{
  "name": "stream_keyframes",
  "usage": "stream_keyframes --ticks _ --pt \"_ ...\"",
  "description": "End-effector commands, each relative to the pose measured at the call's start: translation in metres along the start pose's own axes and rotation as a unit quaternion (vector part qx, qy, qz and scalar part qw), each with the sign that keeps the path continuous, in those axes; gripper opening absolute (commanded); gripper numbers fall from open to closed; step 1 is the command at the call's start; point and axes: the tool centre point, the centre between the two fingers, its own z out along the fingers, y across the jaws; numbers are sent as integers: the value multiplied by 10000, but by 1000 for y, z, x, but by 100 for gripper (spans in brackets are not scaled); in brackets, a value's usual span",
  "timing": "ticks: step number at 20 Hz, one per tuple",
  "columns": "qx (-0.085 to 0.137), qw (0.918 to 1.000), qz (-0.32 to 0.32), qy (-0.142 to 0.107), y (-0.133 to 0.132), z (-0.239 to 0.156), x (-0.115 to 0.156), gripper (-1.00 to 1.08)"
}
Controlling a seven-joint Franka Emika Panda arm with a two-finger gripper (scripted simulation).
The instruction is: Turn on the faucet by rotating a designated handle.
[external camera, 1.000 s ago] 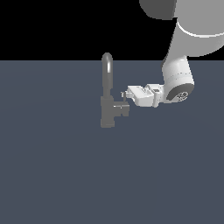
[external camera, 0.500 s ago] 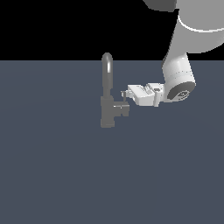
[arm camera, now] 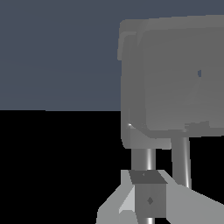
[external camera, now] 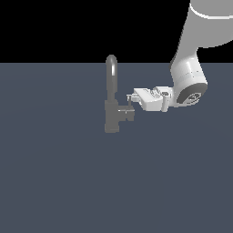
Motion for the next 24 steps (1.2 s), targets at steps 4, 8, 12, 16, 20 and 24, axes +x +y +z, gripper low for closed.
stream_keyframes --ticks 4,8,12,16,20,24 --pt "-22 10000 12 -12 14 0 -3 -100" --pt "-22 10000 12 -12 23 0 -5 -100" --pt "0 10000 -44 9 22 0 -10 -100" --pt "-4 10000 -32 4 34 0 -2 -100" --pt "-10 10000 -19 -1 48 0 5 -100" --pt "-15 10000 -5 -7 62 0 14 -100"
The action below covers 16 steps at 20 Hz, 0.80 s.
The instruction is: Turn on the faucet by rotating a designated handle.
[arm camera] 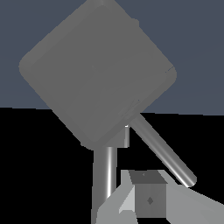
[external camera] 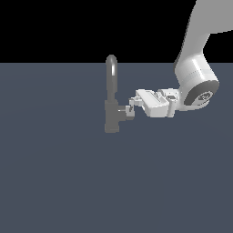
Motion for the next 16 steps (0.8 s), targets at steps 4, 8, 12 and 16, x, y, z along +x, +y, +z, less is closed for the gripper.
stream_keyframes --ticks 4,8,12,16 --pt "-23 9999 163 -42 30 -1 23 -100" --pt "-19 10000 36 -17 22 0 22 -100" --pt "-21 9999 101 -30 33 0 50 -100" --pt "-24 9999 164 -43 43 0 77 -100"
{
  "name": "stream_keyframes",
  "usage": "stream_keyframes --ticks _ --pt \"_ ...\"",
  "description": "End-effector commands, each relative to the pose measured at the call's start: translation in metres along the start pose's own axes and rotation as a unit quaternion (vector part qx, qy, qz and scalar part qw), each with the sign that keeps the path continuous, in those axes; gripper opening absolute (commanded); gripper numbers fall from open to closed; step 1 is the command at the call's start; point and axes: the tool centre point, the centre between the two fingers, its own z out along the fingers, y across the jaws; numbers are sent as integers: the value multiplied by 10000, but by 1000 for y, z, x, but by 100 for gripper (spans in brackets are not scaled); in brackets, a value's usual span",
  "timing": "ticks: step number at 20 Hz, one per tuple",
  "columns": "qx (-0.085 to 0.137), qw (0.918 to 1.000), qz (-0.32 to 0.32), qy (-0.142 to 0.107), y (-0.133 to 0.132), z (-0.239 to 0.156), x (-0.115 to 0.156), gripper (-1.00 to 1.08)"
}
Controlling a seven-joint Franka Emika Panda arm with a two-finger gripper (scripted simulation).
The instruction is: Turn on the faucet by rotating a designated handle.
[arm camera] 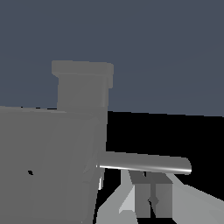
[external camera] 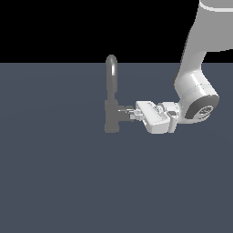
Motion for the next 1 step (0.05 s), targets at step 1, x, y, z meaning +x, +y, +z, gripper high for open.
stream_keyframes --ticks 1 --pt "33 9997 223 -8 16 0 32 -100"
